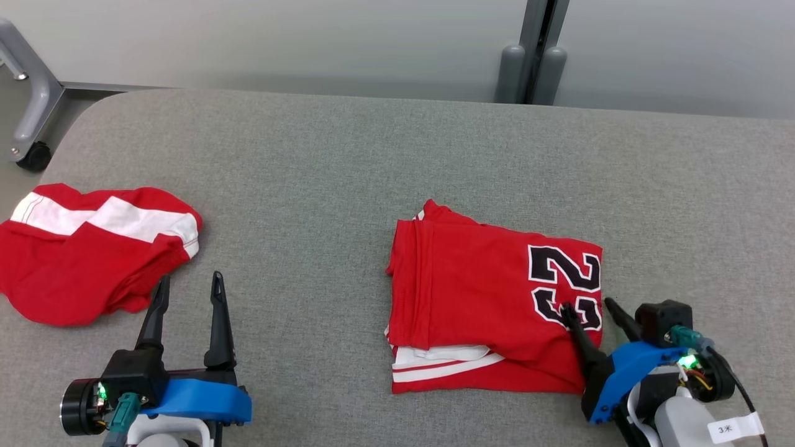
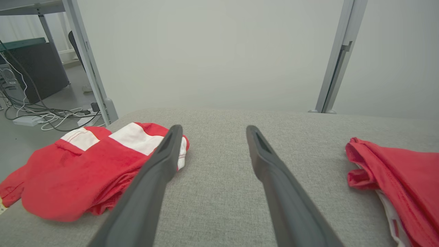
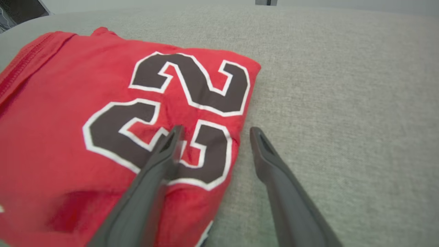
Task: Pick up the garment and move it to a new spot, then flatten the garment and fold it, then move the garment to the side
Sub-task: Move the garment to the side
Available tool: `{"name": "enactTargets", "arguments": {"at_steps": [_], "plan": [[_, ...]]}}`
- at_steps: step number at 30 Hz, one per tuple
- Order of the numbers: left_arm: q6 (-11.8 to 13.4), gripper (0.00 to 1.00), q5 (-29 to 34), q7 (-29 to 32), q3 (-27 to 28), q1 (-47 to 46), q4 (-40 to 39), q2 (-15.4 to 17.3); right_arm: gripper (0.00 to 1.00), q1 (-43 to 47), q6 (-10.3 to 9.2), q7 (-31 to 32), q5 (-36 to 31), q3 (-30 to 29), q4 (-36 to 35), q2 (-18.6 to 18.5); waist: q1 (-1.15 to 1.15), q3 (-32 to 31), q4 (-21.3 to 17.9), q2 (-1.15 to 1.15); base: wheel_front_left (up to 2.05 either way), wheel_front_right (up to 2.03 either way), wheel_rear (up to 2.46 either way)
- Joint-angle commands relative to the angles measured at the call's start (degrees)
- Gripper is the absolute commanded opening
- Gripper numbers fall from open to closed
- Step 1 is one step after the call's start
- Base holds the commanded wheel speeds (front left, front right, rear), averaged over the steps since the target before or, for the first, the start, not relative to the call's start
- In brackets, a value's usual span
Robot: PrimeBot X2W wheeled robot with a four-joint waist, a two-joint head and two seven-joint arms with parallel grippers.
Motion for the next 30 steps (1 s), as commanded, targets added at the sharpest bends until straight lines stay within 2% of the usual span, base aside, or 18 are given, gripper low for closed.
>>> {"name": "enactTargets", "arguments": {"at_steps": [1,8,9,10,11,14,20,30], "plan": [[0.2,1.00,-0.1,-0.2,-0.3,-0.8,0.1,0.0,1.00,-0.5,0.01,-0.5,0.2,0.4,1.5,0.2,-0.01,0.3,0.2,0.00,0.00,0.00,0.00],[0.2,1.00,-0.5,-0.2,-0.7,-1.8,0.5,-0.2,1.00,-1.4,0.02,-1.0,1.4,2.9,6.8,0.9,-0.01,1.0,0.6,0.00,0.00,0.00,0.00],[0.2,1.00,-0.5,-0.2,-0.7,-1.9,0.6,-0.3,0.81,-1.5,0.08,-1.0,1.8,3.6,7.3,1.1,-0.01,1.0,0.6,0.00,0.00,0.00,0.00],[0.2,1.00,-0.6,-0.2,-0.7,-1.9,0.6,-0.3,0.47,-1.6,0.08,-0.9,2.4,4.2,7.7,1.3,-0.01,1.0,0.6,0.00,0.00,0.00,0.00],[0.3,1.00,-0.7,-0.2,-0.6,-1.8,0.7,-0.3,0.00,-1.7,0.08,-0.8,2.8,4.8,8.2,1.4,-0.01,1.0,0.6,0.00,0.00,0.00,0.00],[0.4,1.00,-0.8,-0.1,-0.4,-1.5,0.6,-0.4,0.00,-3.0,0.04,-2.2,3.6,5.2,8.6,0.7,-0.01,0.9,0.3,0.00,0.00,0.00,0.00],[0.3,1.00,-0.6,-0.1,-0.3,-1.7,-0.1,-0.4,0.00,-6.2,-0.01,-5.6,4.5,3.3,7.5,-2.9,-0.01,1.8,-1.4,0.00,0.00,0.00,0.00],[0.0,1.00,0.5,-0.1,-0.3,-5.7,-3.5,0.0,0.00,-9.5,0.00,-7.3,5.2,-2.0,4.3,-10.3,-0.01,8.5,-7.8,0.00,0.00,0.00,0.00]]}}
